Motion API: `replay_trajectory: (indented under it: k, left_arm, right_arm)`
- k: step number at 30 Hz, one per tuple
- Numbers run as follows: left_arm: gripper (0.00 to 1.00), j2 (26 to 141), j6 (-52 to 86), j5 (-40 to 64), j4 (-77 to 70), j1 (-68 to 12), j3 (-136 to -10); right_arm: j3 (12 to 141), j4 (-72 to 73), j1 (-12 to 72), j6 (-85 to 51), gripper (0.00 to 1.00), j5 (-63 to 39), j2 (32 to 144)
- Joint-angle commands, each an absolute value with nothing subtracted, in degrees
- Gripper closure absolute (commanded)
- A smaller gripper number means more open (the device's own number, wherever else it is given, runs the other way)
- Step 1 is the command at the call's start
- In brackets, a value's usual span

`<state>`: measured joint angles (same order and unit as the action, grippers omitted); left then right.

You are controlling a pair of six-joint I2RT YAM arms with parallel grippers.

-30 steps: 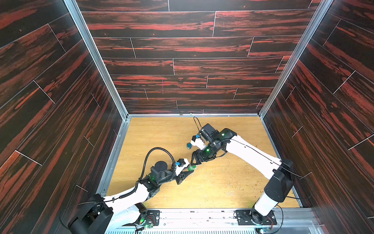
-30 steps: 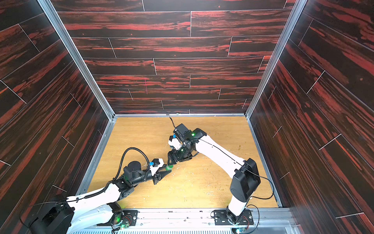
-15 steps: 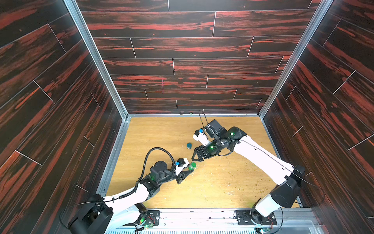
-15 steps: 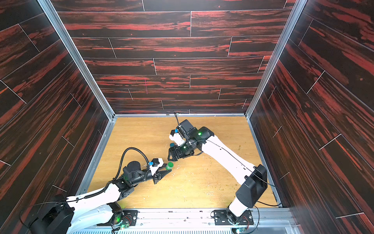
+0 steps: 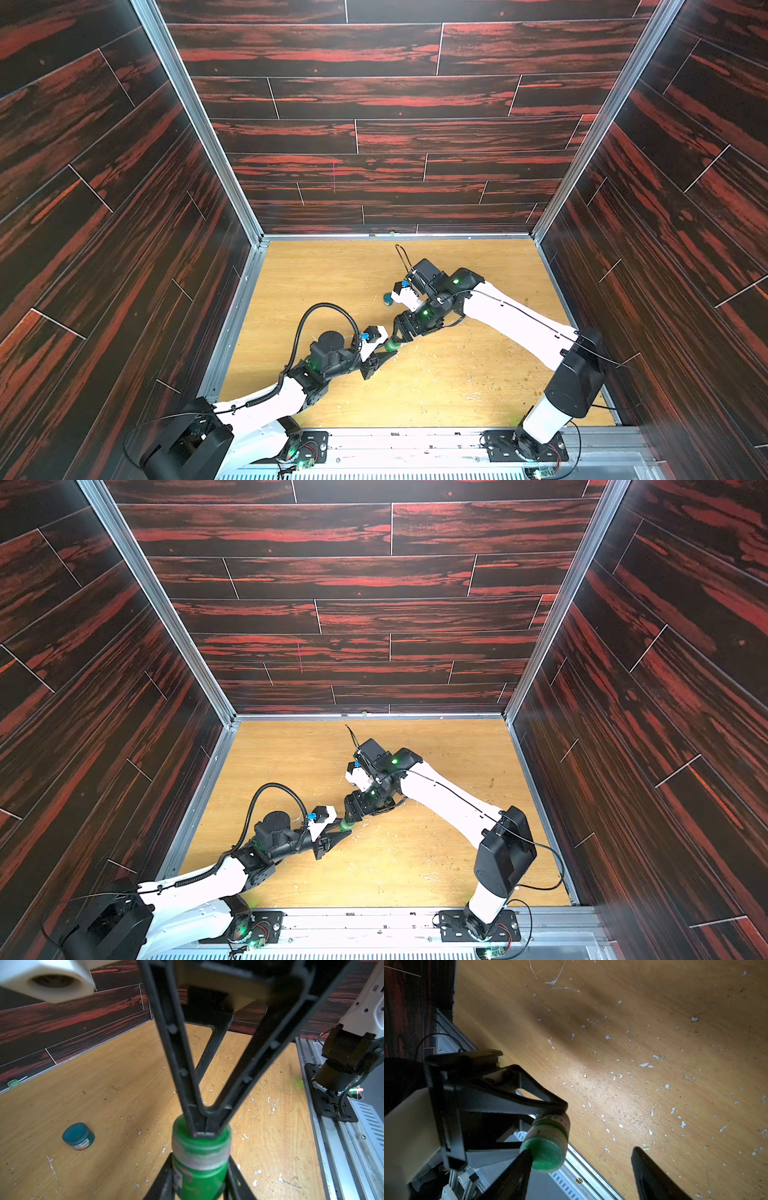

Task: Close the paint jar lid
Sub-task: Close the lid on the paint jar.

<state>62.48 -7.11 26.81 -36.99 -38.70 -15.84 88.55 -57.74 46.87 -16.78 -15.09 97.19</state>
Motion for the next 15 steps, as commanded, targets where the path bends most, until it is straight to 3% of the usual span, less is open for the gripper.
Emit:
replay_trajectory:
  k: [1,15]
  left_arm:
    - [0.74,61.74,-6.86,27.21,-42.87,-38.89,-16.44]
    - [0.74,66.34,-0.59,28.67,-53.15,-38.93,-15.73]
  right_arm:
    - [88.37,-58.21,47.47,-16.94,0.22,-14.43,97.95]
    - [92.59,-56.19,45.55,-7.58,0.22,-17.55,87.25]
